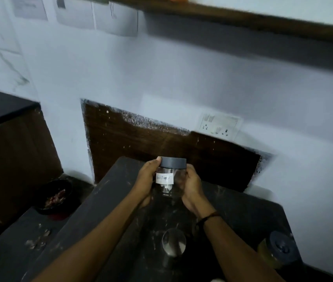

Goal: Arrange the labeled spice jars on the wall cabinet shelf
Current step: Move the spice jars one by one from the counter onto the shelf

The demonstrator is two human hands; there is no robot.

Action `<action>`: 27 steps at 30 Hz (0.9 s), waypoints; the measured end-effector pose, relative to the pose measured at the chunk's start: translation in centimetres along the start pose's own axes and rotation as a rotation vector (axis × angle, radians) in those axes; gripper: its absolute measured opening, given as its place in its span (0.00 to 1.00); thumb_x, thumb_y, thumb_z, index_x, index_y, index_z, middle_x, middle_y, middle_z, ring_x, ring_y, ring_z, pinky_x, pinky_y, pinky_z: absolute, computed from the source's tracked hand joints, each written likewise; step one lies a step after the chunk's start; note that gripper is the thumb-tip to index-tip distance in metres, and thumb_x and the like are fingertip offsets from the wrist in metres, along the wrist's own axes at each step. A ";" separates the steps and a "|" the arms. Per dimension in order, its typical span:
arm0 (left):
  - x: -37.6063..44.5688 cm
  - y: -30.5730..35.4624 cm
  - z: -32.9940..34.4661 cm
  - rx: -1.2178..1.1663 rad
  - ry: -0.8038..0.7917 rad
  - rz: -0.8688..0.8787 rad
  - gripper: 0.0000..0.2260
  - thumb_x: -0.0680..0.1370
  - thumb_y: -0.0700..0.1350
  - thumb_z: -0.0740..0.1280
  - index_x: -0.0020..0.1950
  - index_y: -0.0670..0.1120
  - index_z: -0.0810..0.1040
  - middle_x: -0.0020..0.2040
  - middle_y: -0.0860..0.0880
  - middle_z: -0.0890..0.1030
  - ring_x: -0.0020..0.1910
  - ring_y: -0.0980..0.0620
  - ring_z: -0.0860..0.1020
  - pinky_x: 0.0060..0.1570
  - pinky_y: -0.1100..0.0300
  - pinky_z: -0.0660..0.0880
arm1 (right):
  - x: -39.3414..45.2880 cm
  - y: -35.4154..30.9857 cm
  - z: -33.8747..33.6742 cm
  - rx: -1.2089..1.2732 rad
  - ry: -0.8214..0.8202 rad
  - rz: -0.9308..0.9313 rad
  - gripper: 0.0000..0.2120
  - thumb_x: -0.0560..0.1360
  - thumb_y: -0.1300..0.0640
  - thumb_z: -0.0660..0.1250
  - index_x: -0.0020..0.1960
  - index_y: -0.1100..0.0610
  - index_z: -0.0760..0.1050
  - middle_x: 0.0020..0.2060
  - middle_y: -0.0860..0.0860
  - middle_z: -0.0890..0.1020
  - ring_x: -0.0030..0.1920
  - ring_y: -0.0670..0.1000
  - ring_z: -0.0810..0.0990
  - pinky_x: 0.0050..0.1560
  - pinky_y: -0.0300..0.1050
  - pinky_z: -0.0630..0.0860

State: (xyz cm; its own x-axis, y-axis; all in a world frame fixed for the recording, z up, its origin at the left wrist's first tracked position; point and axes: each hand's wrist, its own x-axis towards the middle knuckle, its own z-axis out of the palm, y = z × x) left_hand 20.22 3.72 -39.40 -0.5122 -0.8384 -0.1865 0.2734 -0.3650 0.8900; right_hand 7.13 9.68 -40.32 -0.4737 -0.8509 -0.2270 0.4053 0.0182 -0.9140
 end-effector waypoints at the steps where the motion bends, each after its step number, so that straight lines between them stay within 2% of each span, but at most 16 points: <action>1: 0.5 1.9 0.9 0.000 -0.011 0.040 0.25 0.78 0.56 0.67 0.66 0.37 0.74 0.62 0.32 0.79 0.53 0.40 0.80 0.51 0.48 0.78 | 0.3 -2.3 0.8 -0.003 -0.021 -0.056 0.18 0.82 0.49 0.55 0.58 0.60 0.76 0.50 0.61 0.83 0.48 0.59 0.83 0.49 0.53 0.79; 3: 1.6 6.4 2.8 -0.011 -0.045 0.123 0.26 0.78 0.56 0.67 0.66 0.36 0.74 0.62 0.31 0.79 0.53 0.39 0.80 0.55 0.45 0.76 | 0.6 -7.1 2.3 -0.008 -0.091 -0.179 0.18 0.81 0.49 0.56 0.59 0.61 0.76 0.51 0.59 0.83 0.49 0.57 0.83 0.50 0.51 0.77; 5: 2.6 11.3 5.0 -0.004 -0.091 0.223 0.25 0.78 0.55 0.67 0.64 0.36 0.76 0.59 0.31 0.80 0.53 0.39 0.80 0.55 0.45 0.75 | 0.6 -12.0 3.9 -0.051 -0.189 -0.331 0.12 0.78 0.51 0.61 0.55 0.57 0.76 0.49 0.54 0.85 0.49 0.53 0.83 0.51 0.51 0.76; 8: 2.7 19.3 8.6 0.076 -0.072 0.380 0.17 0.78 0.58 0.66 0.57 0.45 0.79 0.52 0.45 0.83 0.49 0.45 0.81 0.44 0.55 0.77 | 0.3 -19.7 6.5 -0.178 -0.252 -0.506 0.12 0.71 0.52 0.63 0.53 0.53 0.76 0.47 0.48 0.84 0.51 0.50 0.82 0.49 0.49 0.77; 11: 2.4 25.4 11.6 0.123 -0.092 0.497 0.19 0.78 0.59 0.66 0.60 0.46 0.77 0.51 0.49 0.83 0.49 0.47 0.80 0.40 0.57 0.73 | 0.1 -25.8 8.5 -0.239 -0.255 -0.617 0.13 0.71 0.51 0.62 0.54 0.49 0.77 0.49 0.46 0.86 0.52 0.49 0.82 0.46 0.47 0.78; 14: 2.0 29.0 13.9 0.114 -0.107 0.550 0.24 0.78 0.59 0.66 0.63 0.42 0.76 0.50 0.48 0.83 0.48 0.48 0.80 0.41 0.57 0.73 | -0.5 -29.7 10.0 -0.250 -0.241 -0.697 0.14 0.72 0.48 0.61 0.54 0.47 0.79 0.51 0.50 0.85 0.52 0.50 0.83 0.46 0.48 0.79; 17: 1.9 30.8 15.2 0.093 -0.128 0.584 0.22 0.78 0.59 0.66 0.63 0.43 0.77 0.49 0.49 0.84 0.45 0.50 0.82 0.41 0.58 0.74 | -0.7 -31.8 10.7 -0.248 -0.211 -0.762 0.12 0.73 0.49 0.60 0.51 0.45 0.81 0.51 0.52 0.86 0.52 0.53 0.83 0.46 0.50 0.80; 19: 2.1 31.6 15.9 0.090 -0.148 0.604 0.20 0.78 0.58 0.67 0.61 0.45 0.78 0.47 0.51 0.85 0.42 0.54 0.83 0.38 0.60 0.74 | -0.4 -32.8 10.9 -0.243 -0.178 -0.804 0.13 0.75 0.51 0.60 0.55 0.48 0.79 0.53 0.53 0.85 0.55 0.55 0.82 0.51 0.54 0.79; 21: 2.5 32.3 16.4 0.090 -0.158 0.617 0.19 0.78 0.57 0.67 0.61 0.45 0.78 0.49 0.50 0.85 0.43 0.54 0.83 0.38 0.61 0.74 | 0.0 -33.6 11.1 -0.220 -0.126 -0.834 0.12 0.77 0.52 0.60 0.58 0.50 0.75 0.55 0.54 0.84 0.56 0.55 0.82 0.50 0.52 0.80; 23: 3.0 33.1 16.7 0.087 -0.157 0.624 0.16 0.80 0.53 0.65 0.62 0.43 0.77 0.51 0.46 0.84 0.46 0.50 0.80 0.41 0.59 0.73 | 0.3 -34.4 11.3 -0.207 -0.036 -0.867 0.09 0.75 0.51 0.62 0.54 0.50 0.72 0.52 0.53 0.82 0.55 0.56 0.81 0.47 0.50 0.79; 25: 3.6 34.1 17.1 0.086 -0.165 0.629 0.13 0.81 0.46 0.63 0.62 0.43 0.77 0.51 0.43 0.83 0.46 0.47 0.80 0.42 0.58 0.74 | 0.7 -35.3 11.4 -0.204 0.042 -0.889 0.09 0.72 0.49 0.64 0.49 0.50 0.71 0.48 0.52 0.81 0.55 0.59 0.80 0.51 0.57 0.78; 27: 4.2 35.4 17.7 0.073 -0.172 0.637 0.10 0.80 0.40 0.62 0.60 0.42 0.78 0.49 0.42 0.83 0.43 0.48 0.80 0.38 0.60 0.75 | 1.3 -36.6 11.7 -0.216 0.093 -0.918 0.10 0.72 0.46 0.65 0.48 0.50 0.71 0.47 0.53 0.80 0.53 0.59 0.80 0.56 0.61 0.77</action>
State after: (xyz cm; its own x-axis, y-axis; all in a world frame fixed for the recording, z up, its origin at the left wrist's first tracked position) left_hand 13.37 -5.60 -1.31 -0.3930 -0.8026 0.4488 0.5131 0.2136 0.8313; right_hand 0.80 1.76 -3.29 -0.6000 -0.5358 0.5941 -0.3055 -0.5328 -0.7892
